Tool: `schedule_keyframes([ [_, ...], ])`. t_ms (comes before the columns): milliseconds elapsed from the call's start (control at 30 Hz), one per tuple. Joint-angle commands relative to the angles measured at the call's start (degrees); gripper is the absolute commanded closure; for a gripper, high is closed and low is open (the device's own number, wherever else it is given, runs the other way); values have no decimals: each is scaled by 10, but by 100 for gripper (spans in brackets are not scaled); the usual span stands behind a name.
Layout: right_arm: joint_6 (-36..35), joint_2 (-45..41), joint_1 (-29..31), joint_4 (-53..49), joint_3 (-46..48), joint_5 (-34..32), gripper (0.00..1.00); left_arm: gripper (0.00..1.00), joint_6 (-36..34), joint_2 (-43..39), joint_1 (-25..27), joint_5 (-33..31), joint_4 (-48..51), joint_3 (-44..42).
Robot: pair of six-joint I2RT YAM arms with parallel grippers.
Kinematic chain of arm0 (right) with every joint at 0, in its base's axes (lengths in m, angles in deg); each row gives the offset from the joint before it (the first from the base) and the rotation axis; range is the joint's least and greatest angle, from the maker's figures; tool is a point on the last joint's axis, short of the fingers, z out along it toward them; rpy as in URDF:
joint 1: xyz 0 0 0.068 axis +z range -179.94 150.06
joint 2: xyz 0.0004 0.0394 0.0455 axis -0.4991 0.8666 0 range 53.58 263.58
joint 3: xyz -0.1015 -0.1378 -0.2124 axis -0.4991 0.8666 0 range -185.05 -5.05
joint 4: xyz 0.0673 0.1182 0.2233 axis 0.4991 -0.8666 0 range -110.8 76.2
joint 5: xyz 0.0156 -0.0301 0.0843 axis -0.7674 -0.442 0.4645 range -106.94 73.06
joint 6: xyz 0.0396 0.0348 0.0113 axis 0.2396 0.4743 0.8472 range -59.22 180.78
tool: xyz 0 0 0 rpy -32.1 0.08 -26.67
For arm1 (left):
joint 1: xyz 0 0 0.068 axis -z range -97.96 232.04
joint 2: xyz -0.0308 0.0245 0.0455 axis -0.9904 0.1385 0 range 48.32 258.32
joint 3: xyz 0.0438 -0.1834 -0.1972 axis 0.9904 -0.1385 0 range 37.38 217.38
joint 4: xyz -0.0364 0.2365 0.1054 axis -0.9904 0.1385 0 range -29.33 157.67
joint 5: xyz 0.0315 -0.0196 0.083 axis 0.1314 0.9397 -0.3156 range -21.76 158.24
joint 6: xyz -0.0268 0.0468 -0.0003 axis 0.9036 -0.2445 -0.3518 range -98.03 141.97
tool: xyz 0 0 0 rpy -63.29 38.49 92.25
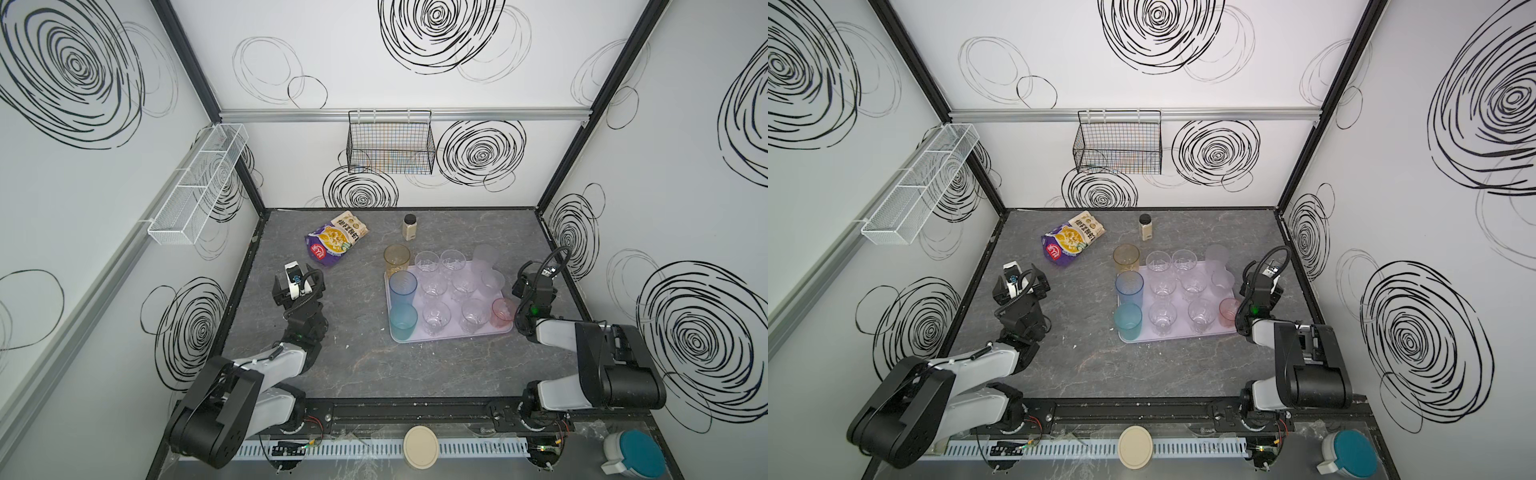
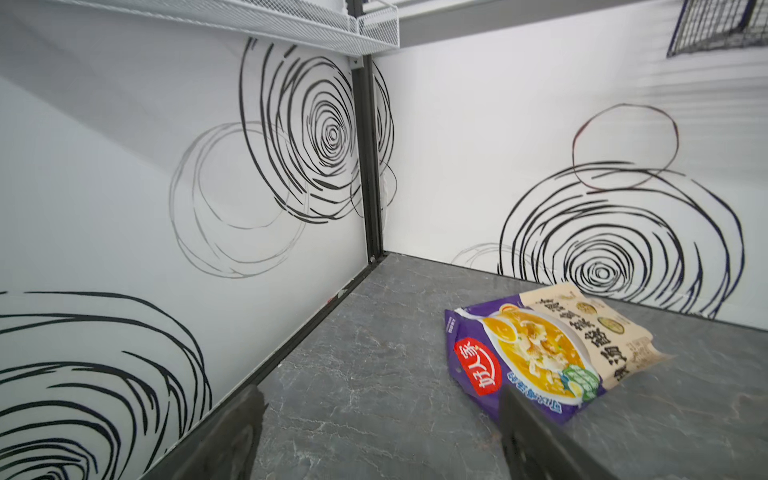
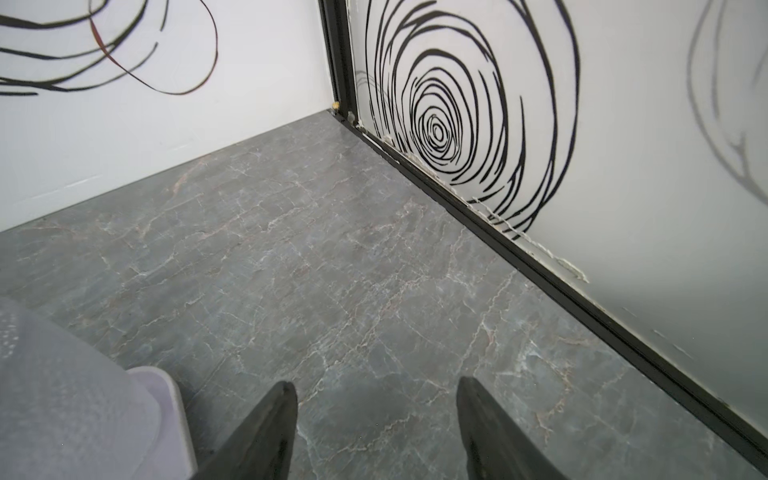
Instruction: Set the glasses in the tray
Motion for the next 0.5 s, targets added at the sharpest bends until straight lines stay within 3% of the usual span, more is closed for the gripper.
schedule_keyframes([
  [0, -22, 9, 5, 65, 1, -6, 34, 10, 16, 41, -19, 46, -85, -7],
  [67, -29, 10, 9, 71, 4, -4, 34, 9, 26, 77, -36, 91, -100, -7],
  [133, -47, 6, 19, 104, 22, 1, 34, 9, 12, 105, -33, 93, -133, -3],
  [200, -62, 0, 28, 142, 43, 9, 33, 8, 8, 100, -28, 115, -71, 19],
  [333, -61, 0, 19, 143, 45, 30, 31, 1, 9, 110, -39, 134, -64, 28],
  [467, -76, 6, 19, 150, 45, 64, 30, 4, 36, 104, -71, 186, -35, 34],
])
